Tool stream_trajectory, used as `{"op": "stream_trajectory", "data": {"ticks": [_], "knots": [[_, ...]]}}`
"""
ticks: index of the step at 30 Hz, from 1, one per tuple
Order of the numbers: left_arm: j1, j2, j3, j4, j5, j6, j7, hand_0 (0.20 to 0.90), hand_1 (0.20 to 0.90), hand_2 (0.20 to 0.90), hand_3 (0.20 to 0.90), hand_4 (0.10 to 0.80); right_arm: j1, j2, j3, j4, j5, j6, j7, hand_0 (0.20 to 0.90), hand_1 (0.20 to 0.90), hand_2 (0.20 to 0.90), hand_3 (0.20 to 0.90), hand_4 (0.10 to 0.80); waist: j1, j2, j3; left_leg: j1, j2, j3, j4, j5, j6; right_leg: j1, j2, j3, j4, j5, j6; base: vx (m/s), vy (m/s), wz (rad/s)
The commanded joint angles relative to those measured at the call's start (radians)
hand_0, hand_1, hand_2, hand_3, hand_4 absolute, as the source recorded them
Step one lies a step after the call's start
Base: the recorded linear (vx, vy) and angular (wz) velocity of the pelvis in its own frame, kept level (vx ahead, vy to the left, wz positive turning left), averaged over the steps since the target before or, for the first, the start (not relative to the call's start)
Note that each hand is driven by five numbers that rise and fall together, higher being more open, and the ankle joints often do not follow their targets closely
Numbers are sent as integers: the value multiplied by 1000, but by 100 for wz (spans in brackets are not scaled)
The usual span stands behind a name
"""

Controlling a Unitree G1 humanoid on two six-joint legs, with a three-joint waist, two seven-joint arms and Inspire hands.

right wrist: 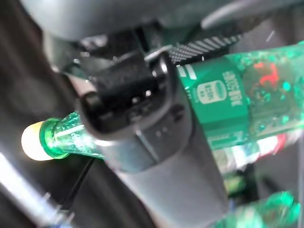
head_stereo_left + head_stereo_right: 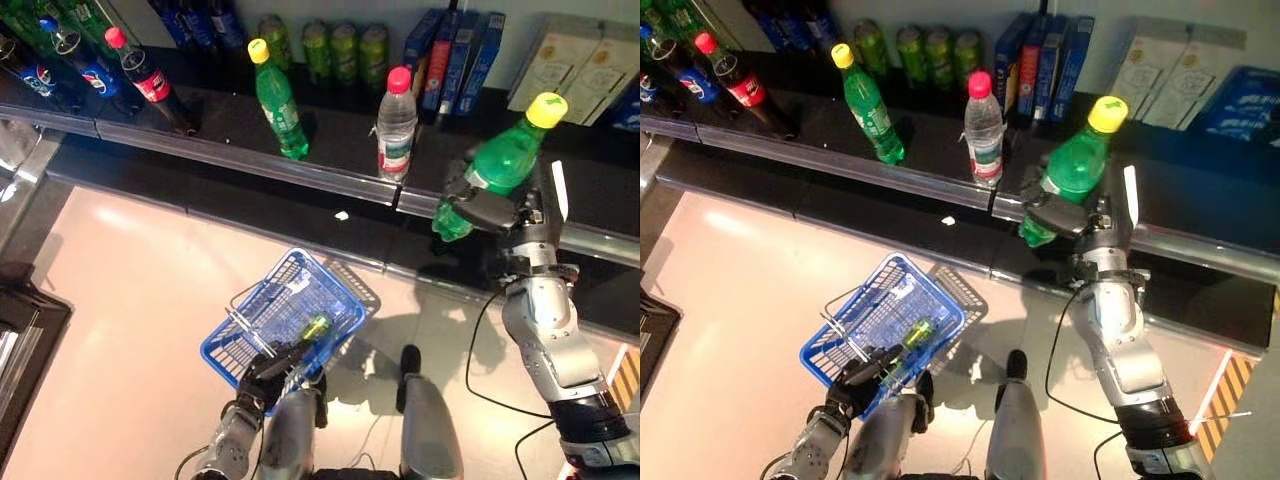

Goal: Pick up the drink and place into the basket.

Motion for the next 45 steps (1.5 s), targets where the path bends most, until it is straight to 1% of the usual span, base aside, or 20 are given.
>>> {"op": "stream_trajectory", "data": {"ticks": [1,3,6,13,16,18,23,25,27,30,33,36,38,41,42,45], "knots": [[83,128,29,-228,8,-101,-127,300,300,300,200,100,-69,26,20,-230,68,-89,127,300,300,300,200,100,25,-49,-203,-69,-10,-30,57,109,8,124,19,-50,38,-113,-55,43,8,7],[88,135,24,-258,12,-93,-135,300,300,300,200,100,-67,30,41,-242,83,-79,144,300,300,300,200,100,31,-49,-206,-62,-11,-33,52,107,8,131,19,-51,37,-115,-55,15,2,5],[104,150,6,-328,3,-76,-164,300,300,300,200,100,-81,50,103,-254,95,-62,161,300,300,300,200,100,52,-45,-206,-49,-13,-45,44,111,7,153,17,-63,33,-118,-56,7,-3,9],[141,183,-34,-515,-11,-37,-247,300,300,300,200,100,-138,93,215,-236,83,-25,126,300,300,300,200,100,107,-28,-192,-48,-25,-79,22,116,9,170,11,-97,41,-127,-59,-29,11,17],[150,203,-47,-565,-13,-29,-286,300,300,300,200,100,-158,99,236,-226,87,-15,114,300,300,300,200,100,123,-22,-187,-51,-30,-92,13,120,10,171,8,-109,43,-129,-59,-60,22,22],[151,230,-64,-645,-38,-1,-330,300,300,300,200,100,-183,106,265,-212,73,-6,100,300,300,300,200,100,145,-13,-178,-58,-36,-109,4,126,9,171,4,-124,45,-128,-58,-74,37,26],[149,260,-92,-748,-123,86,-468,300,300,300,200,100,-205,115,318,-177,46,0,73,300,300,300,200,100,172,0,-166,-70,-47,-138,-7,133,9,167,-5,-146,50,-127,-55,-50,34,24],[139,280,-113,-788,-148,128,-542,300,300,300,200,100,-217,117,344,-154,40,11,60,300,300,300,200,100,182,6,-162,-79,-53,-148,-9,136,9,164,-9,-156,53,-127,-55,-60,28,11],[132,288,-126,-802,-159,129,-565,300,300,300,200,100,-225,118,358,-138,45,15,53,300,300,300,200,100,185,9,-159,-83,-55,-153,-10,137,9,160,-11,-160,56,-127,-54,-36,19,15],[106,319,-147,-856,-199,130,-612,300,300,300,200,100,-235,134,404,-65,43,21,32,300,300,300,200,100,199,14,-151,-92,-63,-169,-13,136,10,153,-21,-176,62,-124,-50,-44,22,21],[87,339,-153,-895,-224,122,-643,300,300,300,200,100,-239,148,428,-25,39,31,27,300,300,300,200,100,212,10,-146,-99,-68,-183,-13,137,11,152,-26,-189,61,-122,-48,-31,-1,22],[60,369,-154,-967,-218,105,-699,300,300,300,200,100,-239,167,459,12,28,36,17,300,300,300,200,100,233,3,-142,-110,-77,-206,-8,131,12,150,-33,-208,60,-122,-45,-27,-25,25],[30,384,-162,-1008,-228,106,-721,300,300,300,200,100,-247,189,479,41,14,37,2,300,300,300,200,100,245,2,-137,-117,-83,-221,-5,131,13,148,-36,-218,62,-120,-44,-3,-33,28],[2,390,-170,-1053,-219,114,-734,300,300,300,200,100,-261,220,498,78,2,51,-18,300,300,300,200,100,259,-3,-134,-121,-91,-235,2,127,15,152,-38,-229,62,-119,-43,23,-44,13],[-23,397,-175,-1083,-224,121,-732,300,300,300,200,100,-277,247,519,112,-27,61,-41,300,300,300,200,100,271,-7,-130,-127,-95,-243,9,126,15,150,-40,-236,66,-118,-42,28,-56,13],[-49,399,-165,-1117,-242,135,-724,300,300,300,200,100,-294,278,541,170,-83,91,-71,300,300,300,200,100,288,-11,-126,-133,-101,-253,14,125,15,149,-44,-250,67,-114,-39,32,-40,15]]}}
